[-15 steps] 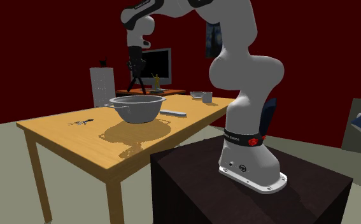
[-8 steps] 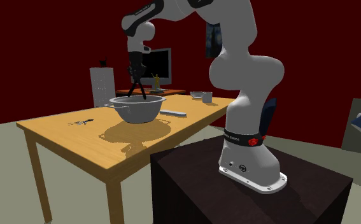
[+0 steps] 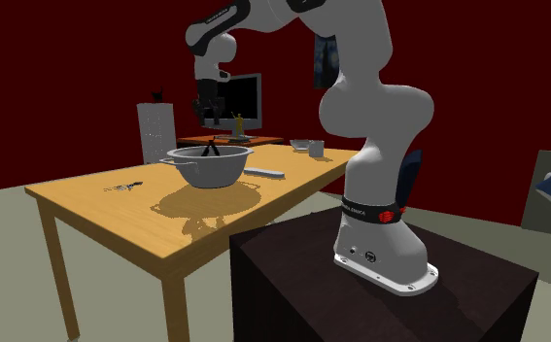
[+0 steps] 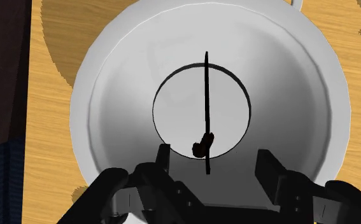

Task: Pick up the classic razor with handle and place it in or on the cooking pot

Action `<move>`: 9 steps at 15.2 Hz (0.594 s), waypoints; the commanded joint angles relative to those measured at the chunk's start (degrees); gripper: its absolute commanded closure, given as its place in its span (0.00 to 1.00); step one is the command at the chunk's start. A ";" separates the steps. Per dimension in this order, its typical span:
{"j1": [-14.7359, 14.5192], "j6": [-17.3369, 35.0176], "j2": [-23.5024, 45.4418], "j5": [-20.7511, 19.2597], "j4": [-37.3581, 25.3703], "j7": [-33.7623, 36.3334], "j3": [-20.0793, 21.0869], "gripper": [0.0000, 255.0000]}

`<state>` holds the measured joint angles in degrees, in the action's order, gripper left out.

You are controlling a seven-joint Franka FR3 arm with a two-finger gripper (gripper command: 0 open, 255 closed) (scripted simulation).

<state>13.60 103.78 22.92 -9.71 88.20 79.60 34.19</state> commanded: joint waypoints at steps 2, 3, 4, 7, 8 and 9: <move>0.00 0.00 0.00 0.00 0.00 0.00 0.00 0.00; 0.00 0.00 0.00 0.00 0.00 0.00 0.00 0.00; 0.00 0.00 0.00 0.00 0.00 0.00 0.00 0.00; -0.57 -5.79 0.03 0.16 -5.90 -0.26 0.18 0.00; -0.81 -7.38 0.19 0.11 -7.67 -0.29 0.20 0.00; -0.81 -7.38 0.19 0.11 -7.67 -0.29 0.20 0.00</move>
<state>13.07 97.36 22.82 -9.49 81.70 79.20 34.38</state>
